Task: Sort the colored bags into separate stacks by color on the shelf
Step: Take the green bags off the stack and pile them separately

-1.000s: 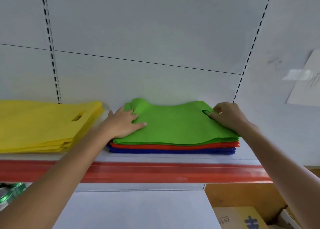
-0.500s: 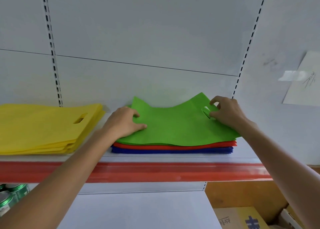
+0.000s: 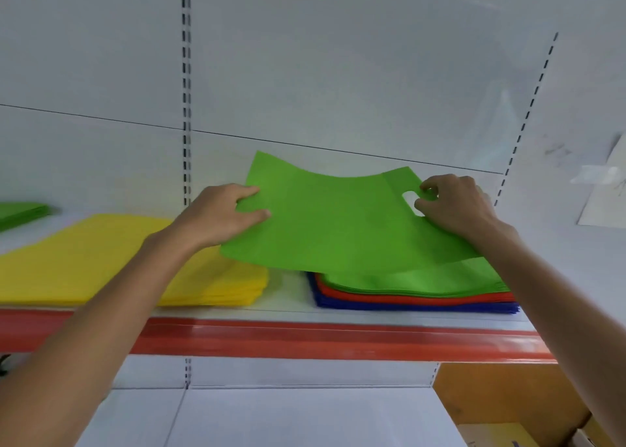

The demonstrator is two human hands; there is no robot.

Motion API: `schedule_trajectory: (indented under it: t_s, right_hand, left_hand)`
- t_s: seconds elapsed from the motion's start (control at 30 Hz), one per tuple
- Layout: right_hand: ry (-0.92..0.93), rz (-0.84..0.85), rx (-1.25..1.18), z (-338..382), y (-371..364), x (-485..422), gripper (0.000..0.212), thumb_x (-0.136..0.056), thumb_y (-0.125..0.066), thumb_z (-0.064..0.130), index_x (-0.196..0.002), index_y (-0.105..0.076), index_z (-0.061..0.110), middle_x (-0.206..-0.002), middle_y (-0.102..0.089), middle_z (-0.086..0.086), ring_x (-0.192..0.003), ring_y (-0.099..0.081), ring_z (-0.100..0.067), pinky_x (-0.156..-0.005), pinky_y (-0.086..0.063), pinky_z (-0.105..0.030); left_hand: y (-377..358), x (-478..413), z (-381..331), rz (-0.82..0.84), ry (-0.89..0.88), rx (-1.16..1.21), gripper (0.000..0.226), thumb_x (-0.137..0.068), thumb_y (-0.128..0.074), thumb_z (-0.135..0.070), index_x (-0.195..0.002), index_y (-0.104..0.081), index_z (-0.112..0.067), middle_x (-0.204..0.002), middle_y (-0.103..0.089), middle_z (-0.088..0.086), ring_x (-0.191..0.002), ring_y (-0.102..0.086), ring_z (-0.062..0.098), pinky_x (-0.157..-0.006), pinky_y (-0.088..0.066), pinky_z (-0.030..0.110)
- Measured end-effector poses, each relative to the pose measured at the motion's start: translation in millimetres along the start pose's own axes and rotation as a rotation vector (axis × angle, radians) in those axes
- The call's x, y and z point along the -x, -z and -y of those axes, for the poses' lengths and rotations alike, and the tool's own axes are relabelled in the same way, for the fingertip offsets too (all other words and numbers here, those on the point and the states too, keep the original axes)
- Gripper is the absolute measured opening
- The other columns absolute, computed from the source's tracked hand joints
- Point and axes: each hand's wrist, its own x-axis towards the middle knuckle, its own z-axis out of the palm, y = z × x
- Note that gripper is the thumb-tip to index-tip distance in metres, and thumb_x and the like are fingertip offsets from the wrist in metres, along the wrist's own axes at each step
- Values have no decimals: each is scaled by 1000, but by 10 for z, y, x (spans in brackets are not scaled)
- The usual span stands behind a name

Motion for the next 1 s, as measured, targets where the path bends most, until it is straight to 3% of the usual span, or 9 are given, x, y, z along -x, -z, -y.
schedule_trajectory:
  t_s: [0.47, 1.0]
  right_hand:
    - [-19, 49, -76, 2820, -632, 703, 42, -87, -59, 31, -128, -57, 21, -125, -59, -12, -113, -54, -33, -89, -42, -36]
    - [50, 84, -102, 4800, -1084, 853, 35, -86, -58, 25, -119, -61, 15, -118, -61, -13, -107, -55, -33, -83, -42, -34]
  left_hand:
    - [1781, 552, 2422, 86, 73, -54, 53, -85, -64, -33, -133, -51, -16, -141, -46, 5, -128, -44, 19, -103, -30, 22]
    - [2758, 706, 4103, 43, 180, -48, 51, -86, -62, -35, -133, -51, -19, -141, -46, 5, -129, -43, 20, -103, -31, 25]
